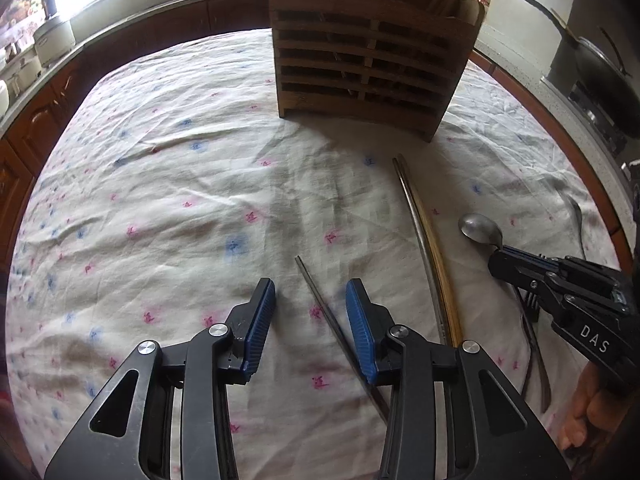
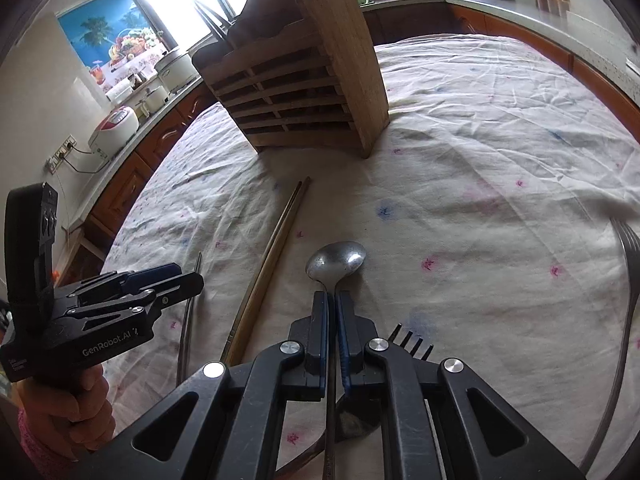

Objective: Organize utensils
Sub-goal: 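Grasp the metal spoon with the right tool while the left tool grasps a metal chopstick, then lift the spoon and chopstick and carry them above the wooden holder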

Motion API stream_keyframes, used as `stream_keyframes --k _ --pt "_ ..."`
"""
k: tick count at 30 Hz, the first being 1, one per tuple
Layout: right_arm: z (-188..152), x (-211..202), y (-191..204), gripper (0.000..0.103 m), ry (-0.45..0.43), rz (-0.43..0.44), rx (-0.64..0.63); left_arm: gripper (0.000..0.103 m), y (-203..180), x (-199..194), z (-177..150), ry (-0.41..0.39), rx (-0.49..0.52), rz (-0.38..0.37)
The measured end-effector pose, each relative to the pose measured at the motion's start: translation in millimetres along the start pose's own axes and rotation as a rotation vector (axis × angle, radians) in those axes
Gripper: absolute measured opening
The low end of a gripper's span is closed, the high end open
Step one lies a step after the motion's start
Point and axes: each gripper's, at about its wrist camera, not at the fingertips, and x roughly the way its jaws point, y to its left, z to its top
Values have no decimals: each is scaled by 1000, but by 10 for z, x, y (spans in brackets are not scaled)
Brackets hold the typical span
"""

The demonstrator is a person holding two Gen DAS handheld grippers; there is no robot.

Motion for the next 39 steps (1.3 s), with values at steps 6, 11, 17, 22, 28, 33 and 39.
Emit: stream_keyframes --k 6,11,17,22,28,33,39 --pt "-5 19 86 5 7 -50 -84 7 -131 13 15 -24 67 9" --pt "-14 -17 82 4 -1 -28 -64 4 18 -155 -35 -53 25 -64" --pt "-9 -259 85 4 -63 38 -3 4 170 -532 -95 -127 -24 -124" --pt "23 -584 167 4 -150 81 9 4 317 -927 -116 -210 -89 -172" --pt "85 -925 288 4 -241 85 -5 4 423 -1369 -188 -304 -118 -194" --pt "119 -1150 365 4 -309 95 -18 4 483 -1661 -232 -374 -133 -203" --pt "159 -1332 426 4 -368 104 -31 4 593 -1864 -246 -430 -162 -214"
